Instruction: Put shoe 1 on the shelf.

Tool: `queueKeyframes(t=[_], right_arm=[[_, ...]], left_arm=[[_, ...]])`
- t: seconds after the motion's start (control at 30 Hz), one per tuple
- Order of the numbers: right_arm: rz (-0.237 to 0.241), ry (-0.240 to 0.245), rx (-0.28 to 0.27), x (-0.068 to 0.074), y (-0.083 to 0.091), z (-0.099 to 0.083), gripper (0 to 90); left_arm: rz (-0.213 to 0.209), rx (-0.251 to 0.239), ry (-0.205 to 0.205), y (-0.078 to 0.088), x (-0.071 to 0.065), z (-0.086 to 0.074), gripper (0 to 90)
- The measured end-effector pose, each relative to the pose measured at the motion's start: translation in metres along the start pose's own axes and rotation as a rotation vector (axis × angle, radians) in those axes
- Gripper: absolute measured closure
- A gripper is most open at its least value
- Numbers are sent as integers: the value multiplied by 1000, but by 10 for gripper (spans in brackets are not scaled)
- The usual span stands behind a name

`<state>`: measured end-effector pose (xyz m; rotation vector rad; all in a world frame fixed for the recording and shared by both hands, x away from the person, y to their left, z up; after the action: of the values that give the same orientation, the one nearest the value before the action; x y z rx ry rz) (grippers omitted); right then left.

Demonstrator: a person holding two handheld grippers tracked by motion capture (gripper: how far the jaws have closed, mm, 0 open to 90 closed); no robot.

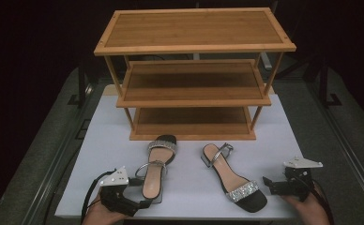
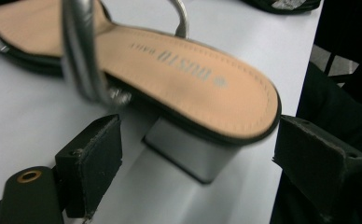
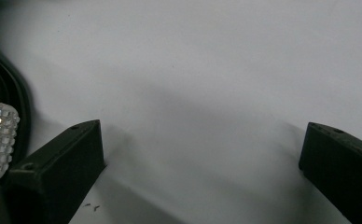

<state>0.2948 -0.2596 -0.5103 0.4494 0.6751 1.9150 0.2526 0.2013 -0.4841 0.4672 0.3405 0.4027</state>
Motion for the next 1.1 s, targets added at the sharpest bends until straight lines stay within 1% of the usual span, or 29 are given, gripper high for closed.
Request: queueKeyframes(t=[0.07,0.13,0.23,0.47,0.6,0.77,0.93,1.0,1.03,1.07,1.1], right_arm=[[0,1,-1,0,0,0,0],[0,1,-1,0,0,0,0],[0,1,0,0,0,0,0],[0,1,0,0,0,0,0],[0,1,0,0,0,0,0],[0,2,0,0,0,0,0],[0,1,0,0,0,0,0],[-1,2,0,0,0,0,0],[0,1,0,0,0,0,0],[0,1,-1,0,0,0,0],[0,1,-1,0,0,0,0]], left_arm=[[-10,-3,-9,-4,-1,1,142],[-10,2,-15,-7,-1,1,139],[-15,-2,0,-11,-1,2,136],[-14,-3,12,-20,2,3,134],[-22,9,23,-25,3,4,135],[-41,16,36,-25,3,4,147],[-53,25,46,-24,1,4,181],[-51,24,36,-23,1,5,197],[-57,18,32,-22,0,5,216],[-53,12,25,-22,-1,6,235],[-51,12,21,-21,0,7,237]])
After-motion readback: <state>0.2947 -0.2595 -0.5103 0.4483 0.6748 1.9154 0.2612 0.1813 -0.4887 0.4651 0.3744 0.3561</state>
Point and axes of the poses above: each handheld gripper's, and its own axes: y roughly backward along the jaws, z roughly out of its top, x roughly to its left, the point moved 7 cm from there along -y, roughly forward along the jaws, and after that the axes turned 7 degrees about -x, right-handed, at the moved point
